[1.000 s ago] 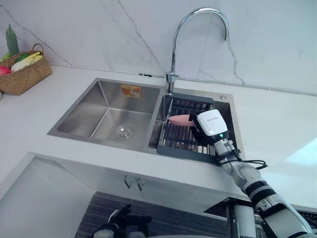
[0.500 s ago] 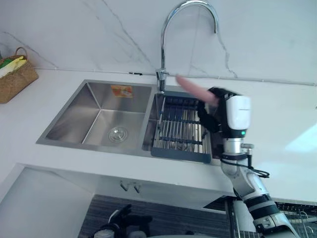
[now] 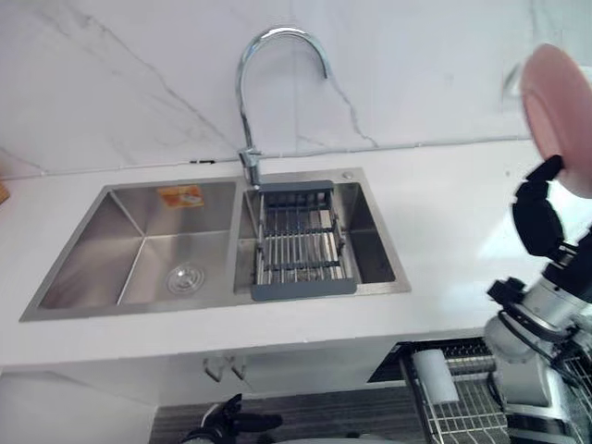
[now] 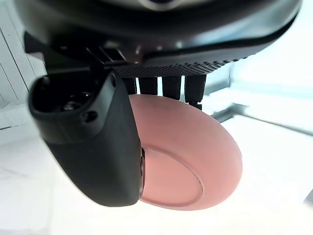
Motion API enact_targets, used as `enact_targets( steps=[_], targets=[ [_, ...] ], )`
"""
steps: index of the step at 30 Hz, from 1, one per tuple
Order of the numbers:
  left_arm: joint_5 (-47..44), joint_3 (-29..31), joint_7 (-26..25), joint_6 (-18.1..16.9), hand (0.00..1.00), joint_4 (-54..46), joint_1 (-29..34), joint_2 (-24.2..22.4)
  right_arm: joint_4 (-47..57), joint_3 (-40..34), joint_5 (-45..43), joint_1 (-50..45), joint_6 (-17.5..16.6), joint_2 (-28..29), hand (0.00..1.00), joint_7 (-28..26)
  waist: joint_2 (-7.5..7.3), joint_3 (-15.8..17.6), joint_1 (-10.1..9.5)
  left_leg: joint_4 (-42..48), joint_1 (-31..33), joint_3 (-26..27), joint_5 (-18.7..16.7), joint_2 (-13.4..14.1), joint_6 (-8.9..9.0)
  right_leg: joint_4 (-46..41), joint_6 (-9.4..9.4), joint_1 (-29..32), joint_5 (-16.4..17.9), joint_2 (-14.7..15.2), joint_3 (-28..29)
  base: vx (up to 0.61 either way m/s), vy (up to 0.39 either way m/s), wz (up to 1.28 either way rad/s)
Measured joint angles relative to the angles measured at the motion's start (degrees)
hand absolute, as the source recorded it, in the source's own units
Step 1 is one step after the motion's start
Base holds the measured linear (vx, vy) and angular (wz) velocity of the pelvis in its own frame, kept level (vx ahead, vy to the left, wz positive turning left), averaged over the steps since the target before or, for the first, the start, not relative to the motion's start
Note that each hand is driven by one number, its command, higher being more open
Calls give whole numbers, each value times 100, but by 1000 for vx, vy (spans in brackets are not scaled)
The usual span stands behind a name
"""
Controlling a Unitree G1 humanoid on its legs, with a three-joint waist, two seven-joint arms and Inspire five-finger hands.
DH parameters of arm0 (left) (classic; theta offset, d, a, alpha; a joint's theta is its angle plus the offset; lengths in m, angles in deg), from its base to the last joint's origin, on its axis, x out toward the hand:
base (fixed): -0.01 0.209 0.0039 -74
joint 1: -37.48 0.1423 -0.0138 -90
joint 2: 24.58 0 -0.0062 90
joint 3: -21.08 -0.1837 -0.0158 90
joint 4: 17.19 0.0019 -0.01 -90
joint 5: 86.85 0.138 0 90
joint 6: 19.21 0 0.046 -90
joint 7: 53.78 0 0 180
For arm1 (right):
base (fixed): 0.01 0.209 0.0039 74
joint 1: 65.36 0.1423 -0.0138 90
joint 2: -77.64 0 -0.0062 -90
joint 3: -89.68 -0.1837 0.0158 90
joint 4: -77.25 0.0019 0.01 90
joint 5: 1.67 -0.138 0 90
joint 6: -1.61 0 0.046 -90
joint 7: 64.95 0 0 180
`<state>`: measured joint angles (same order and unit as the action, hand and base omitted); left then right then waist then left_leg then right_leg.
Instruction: Walk over to the sink, pick up the cup, carry it to the dishwasher, place the cup inside the dishwasher, then close the dishwasher door
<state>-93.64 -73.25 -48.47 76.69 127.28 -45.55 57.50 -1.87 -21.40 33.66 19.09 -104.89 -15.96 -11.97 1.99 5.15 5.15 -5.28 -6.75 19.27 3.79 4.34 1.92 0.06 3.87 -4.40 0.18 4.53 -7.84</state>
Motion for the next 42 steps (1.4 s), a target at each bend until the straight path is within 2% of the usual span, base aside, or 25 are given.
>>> enact_targets(
  steps=[7,11,12,13,15,16,17,19,21,24,29,33,38,42],
  targets=[
    [5,183,234,27,100,224,103,-28,-46,-1417,270,-513,123,88,0,88,-59,-83,356,1,-143,637,-163,13,6,-140,1,226,-101,-49,562,69,21,-48],
    [-25,591,241,28,100,227,191,-97,-248,-1751,396,-522,41,208,0,154,-135,-89,368,0,-276,1307,-283,87,39,-98,11,476,-340,-151,617,-70,-3,-93],
    [-129,738,198,56,100,233,226,-115,-327,-1750,573,-541,-13,219,0,152,-174,-77,380,0,-300,1532,-350,118,7,-146,-34,592,-212,-46,160,-86,-29,-74],
    [-166,762,190,69,100,234,233,-116,-339,-1754,589,-556,-18,222,0,154,-177,-78,382,1,-299,1570,-361,131,20,-206,-60,620,-167,7,-14,-87,-30,-75],
    [-411,984,96,134,100,249,307,-132,-599,-1741,706,-646,-69,336,0,212,-232,-99,399,44,-321,1682,-394,341,80,-1425,-363,906,67,485,-1046,11,-59,-31],
    [-418,1006,95,138,100,248,311,-122,-656,-1733,706,-644,-69,350,0,217,-246,-97,398,67,-315,1678,-395,382,94,-1575,-371,932,110,537,-1117,58,-123,2],
    [-449,1087,92,139,100,233,312,-76,-910,-1669,711,-632,-67,373,0,239,-351,-75,399,223,-256,1608,-425,488,226,-1898,-289,1010,131,636,-1245,32,-154,14],
    [-445,1120,80,147,100,208,257,-38,-1387,-1534,768,-576,-48,340,0,243,-426,-92,327,292,-108,1486,-366,604,363,-1808,-277,1052,152,479,-1372,26,-200,4],
    [-583,1058,-181,152,100,149,146,15,-1838,-1047,826,-451,31,396,0,258,-587,-94,142,361,129,1492,-309,702,444,-974,-216,925,198,238,-1322,-52,-158,-29],
    [-793,883,-504,323,100,180,-4,65,-2325,-534,899,-381,219,393,0,261,-558,-33,91,221,215,1291,-106,750,481,-540,-223,807,86,60,-1562,-76,-86,14],
    [-514,670,-544,336,100,66,-79,43,-2581,-112,867,-422,384,437,0,203,-469,84,-81,206,229,1043,42,735,481,-1,-184,442,-155,-10,-1781,1,-4,26],
    [-723,617,-723,267,100,-8,-103,-8,-2580,73,862,-476,355,503,0,91,-397,259,-121,290,248,1029,3,667,409,228,-158,309,-329,39,-1787,60,59,3],
    [-795,585,-787,79,100,-6,-107,-87,-2583,146,861,-645,356,703,0,161,-170,468,-111,609,293,844,-169,672,394,288,-123,91,-324,80,-1927,40,39,15],
    [-836,445,-462,66,100,-11,-112,-58,-2638,125,811,-663,432,708,0,241,-103,528,-109,666,285,794,-198,700,399,286,-119,25,-312,69,-1968,-37,31,6]
  ],
)
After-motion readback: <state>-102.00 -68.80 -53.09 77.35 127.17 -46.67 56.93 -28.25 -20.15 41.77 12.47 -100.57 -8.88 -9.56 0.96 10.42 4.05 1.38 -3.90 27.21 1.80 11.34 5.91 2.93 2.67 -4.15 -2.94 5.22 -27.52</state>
